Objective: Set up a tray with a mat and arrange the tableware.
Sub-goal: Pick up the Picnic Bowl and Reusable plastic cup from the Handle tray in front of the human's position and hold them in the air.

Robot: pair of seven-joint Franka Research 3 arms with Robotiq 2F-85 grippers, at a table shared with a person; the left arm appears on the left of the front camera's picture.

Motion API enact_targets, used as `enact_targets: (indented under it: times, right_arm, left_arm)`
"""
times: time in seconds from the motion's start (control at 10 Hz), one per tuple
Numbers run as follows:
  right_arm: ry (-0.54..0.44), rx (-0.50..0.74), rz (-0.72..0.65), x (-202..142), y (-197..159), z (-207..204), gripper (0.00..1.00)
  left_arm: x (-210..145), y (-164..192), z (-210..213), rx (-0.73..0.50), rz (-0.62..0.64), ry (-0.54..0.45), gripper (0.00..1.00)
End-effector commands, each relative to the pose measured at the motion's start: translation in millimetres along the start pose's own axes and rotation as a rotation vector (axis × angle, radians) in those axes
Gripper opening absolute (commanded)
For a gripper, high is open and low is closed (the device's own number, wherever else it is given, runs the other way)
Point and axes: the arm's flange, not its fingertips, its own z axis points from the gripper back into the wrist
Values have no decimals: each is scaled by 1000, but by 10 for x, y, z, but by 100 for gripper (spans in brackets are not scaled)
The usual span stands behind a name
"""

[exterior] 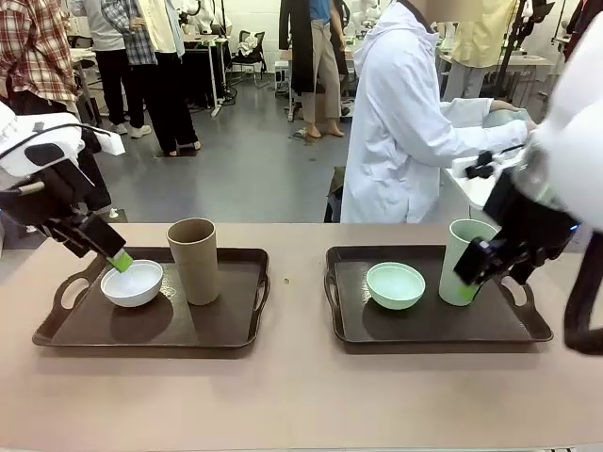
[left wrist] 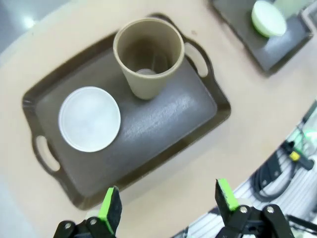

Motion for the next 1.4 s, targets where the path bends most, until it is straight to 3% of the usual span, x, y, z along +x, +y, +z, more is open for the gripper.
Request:
enact_targets:
  times: [0.0,0.2,0.5,0.7,1.0,1.1,1.3]
  right_arm:
    - [-137,155,-60,-609,-538,-198,100]
    - [-278,287,-138,-933,-967,-52,100]
    - [-321,433,-307,-1226,-1655,-211,100]
    - [-380,525,-351,-1390,-1964,-312,100]
    - [-387,607,-352,-1378,-2073,-430,100]
    - [-382,547,-393,-1304,-2506,44,100]
    - [-382,547,-393,-1304,-2506,44,100]
  left_arm:
    - [-272,287,50,-131,34,-105,100]
    - [-477,569,314,-192,99,-193,100]
    - [-772,1289,469,-345,224,-279,100]
    - [-972,1790,460,-467,328,-371,100]
    - [-910,1854,278,-531,426,-378,100]
    - [-1072,1926,480,-482,389,-387,100]
    - [-1072,1926,480,-482,389,-387,100]
